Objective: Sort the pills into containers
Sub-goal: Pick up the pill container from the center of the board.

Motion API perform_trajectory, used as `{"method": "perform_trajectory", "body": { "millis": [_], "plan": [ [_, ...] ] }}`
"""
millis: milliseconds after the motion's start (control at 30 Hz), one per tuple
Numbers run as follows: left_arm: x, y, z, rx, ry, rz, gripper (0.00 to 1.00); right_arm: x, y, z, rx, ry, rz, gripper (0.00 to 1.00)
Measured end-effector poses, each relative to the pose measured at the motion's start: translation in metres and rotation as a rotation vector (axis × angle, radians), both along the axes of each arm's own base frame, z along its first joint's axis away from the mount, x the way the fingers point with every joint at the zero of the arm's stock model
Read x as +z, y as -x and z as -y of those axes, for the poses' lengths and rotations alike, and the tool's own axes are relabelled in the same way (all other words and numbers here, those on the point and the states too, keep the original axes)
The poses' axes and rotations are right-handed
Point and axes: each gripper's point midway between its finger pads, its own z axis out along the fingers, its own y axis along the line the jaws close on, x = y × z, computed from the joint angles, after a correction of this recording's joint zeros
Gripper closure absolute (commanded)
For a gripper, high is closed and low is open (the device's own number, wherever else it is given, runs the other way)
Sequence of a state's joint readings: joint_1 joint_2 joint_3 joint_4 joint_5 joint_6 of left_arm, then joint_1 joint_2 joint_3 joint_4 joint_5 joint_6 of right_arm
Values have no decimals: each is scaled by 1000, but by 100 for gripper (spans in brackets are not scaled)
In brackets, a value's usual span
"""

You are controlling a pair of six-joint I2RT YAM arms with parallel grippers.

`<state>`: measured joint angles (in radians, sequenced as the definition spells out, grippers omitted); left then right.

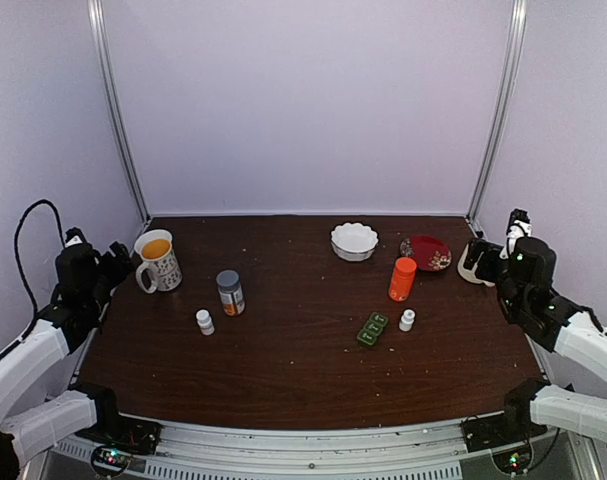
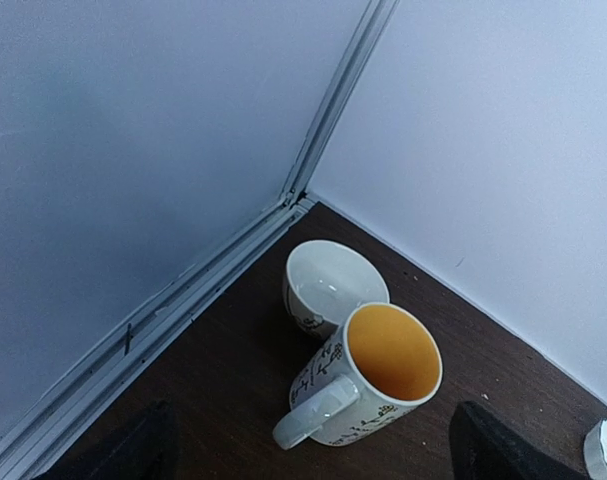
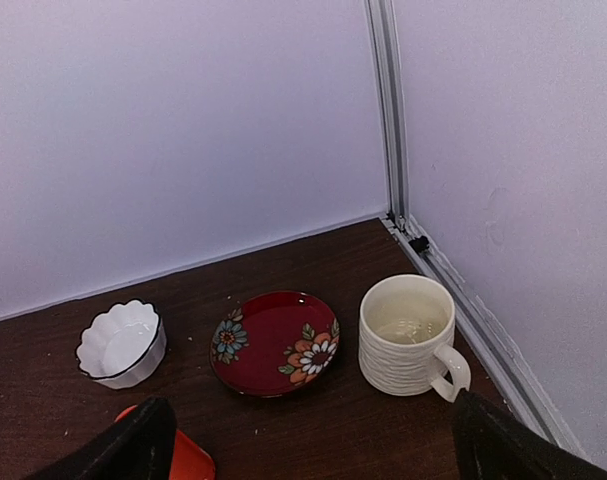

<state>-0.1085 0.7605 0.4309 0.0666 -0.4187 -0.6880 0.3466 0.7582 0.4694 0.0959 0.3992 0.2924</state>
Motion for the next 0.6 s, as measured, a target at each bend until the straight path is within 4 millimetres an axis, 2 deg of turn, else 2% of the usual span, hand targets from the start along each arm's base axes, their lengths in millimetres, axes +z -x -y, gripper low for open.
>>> {"method": "perform_trajectory", "body": {
  "millis": [233,333,467,600],
  "plan": [
    [-4,1,7,-36,40,-15,2,-1,-7,-6,-3,-79,-70,0],
    [10,-2,27,-158,42,40,2,-3,-11,-12,7,-121,-126,0],
    [30,-3,55,-327,41,117,3,-18,-10,-21,61,-182,-197,5],
    [36,-7,84,-483,52,116,3,-31,-7,-36,97,-235,-270,5]
  ]
}}
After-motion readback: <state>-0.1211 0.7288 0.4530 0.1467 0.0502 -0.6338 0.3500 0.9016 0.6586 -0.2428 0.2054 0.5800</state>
